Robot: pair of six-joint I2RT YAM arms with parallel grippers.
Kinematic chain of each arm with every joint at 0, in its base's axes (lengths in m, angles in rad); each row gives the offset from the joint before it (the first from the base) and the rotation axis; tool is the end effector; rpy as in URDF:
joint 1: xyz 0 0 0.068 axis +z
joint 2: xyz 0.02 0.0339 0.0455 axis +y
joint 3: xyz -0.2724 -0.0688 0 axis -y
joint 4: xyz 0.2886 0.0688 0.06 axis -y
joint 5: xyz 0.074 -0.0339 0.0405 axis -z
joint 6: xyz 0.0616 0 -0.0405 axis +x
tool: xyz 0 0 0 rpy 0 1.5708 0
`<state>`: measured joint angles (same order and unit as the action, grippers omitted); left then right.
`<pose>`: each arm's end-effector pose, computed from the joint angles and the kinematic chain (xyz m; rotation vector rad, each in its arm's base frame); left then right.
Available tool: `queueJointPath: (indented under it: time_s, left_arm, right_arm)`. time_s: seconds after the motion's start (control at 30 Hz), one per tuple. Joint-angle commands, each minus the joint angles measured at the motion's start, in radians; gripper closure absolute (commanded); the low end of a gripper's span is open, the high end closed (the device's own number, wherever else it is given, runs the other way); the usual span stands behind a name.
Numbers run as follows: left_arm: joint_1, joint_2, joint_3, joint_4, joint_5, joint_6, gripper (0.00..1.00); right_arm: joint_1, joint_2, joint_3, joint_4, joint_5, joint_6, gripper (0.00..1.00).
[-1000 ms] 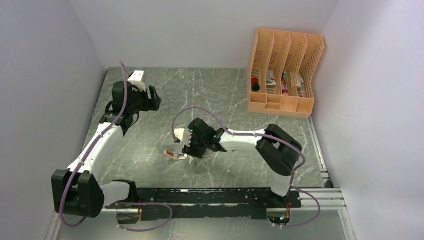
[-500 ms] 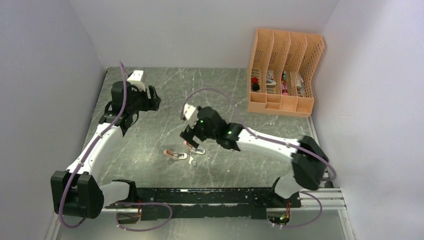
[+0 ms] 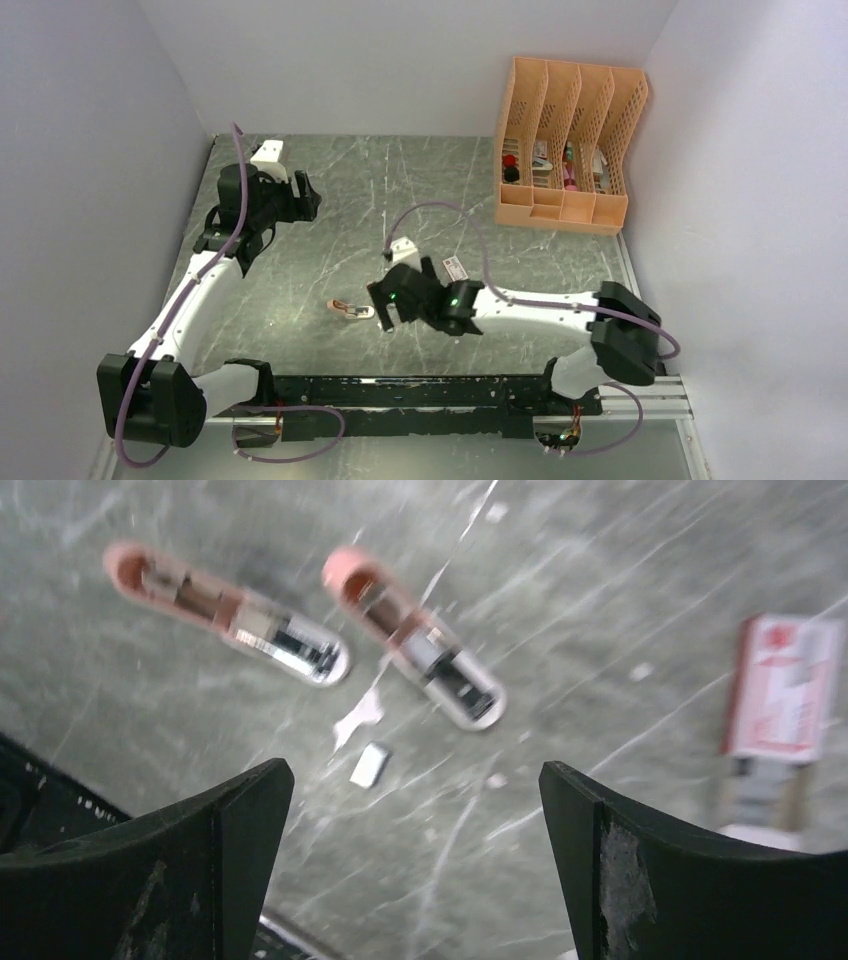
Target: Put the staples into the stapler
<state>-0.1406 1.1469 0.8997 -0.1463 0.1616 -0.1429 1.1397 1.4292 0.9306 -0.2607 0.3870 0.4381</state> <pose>0.3223 -0.0556 0.2977 0.1043 1.9720 -0.3441 0.1710 0.3162 0.2076 -0.6040 2.2098 0.3807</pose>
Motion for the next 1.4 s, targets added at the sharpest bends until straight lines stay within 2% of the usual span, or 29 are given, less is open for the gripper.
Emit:
queueJointPath:
  time_s: [0.0, 0.23, 0.5, 0.57, 0.73, 1.0, 1.17, 1.37]
  left_arm:
    - [-0.005, -0.022, -0.012, 0.017, 0.039, -0.011, 0.24]
    - [-0.005, -0.041, -0.013, 0.012, 0.040, -0.010, 0.24]
    - [-0.005, -0.039, -0.013, 0.010, 0.044, -0.010, 0.24]
    - [-0.005, -0.039, -0.015, 0.011, 0.040, -0.009, 0.24]
    - [-0.005, -0.041, -0.019, 0.012, 0.036, -0.009, 0.24]
    - [-0.005, -0.035, -0.016, 0.010, 0.042, -0.007, 0.24]
    - [-0.005, -0.033, -0.016, 0.010, 0.039, -0.007, 0.24]
    - [-0.005, -0.032, -0.016, 0.010, 0.037, -0.006, 0.24]
  right_arm:
    - [0.097, 0.092, 0.012, -0.079, 0.055, 0.295, 0.00]
    - [0.144, 0.178, -0.030, -0.075, 0.085, 0.388, 0.12]
    - [0.179, 0.348, 0.101, -0.130, 0.172, 0.372, 0.17]
    - [0.180, 0.370, 0.120, -0.130, 0.176, 0.365, 0.22]
    - [0.179, 0.365, 0.098, -0.119, 0.167, 0.364, 0.35]
    - [0.162, 0.349, 0.045, -0.096, 0.142, 0.360, 0.63]
    - [0.147, 0.354, 0.018, -0.040, 0.108, 0.303, 0.70]
    - [0.144, 0.344, -0.027, 0.065, 0.049, 0.182, 0.74]
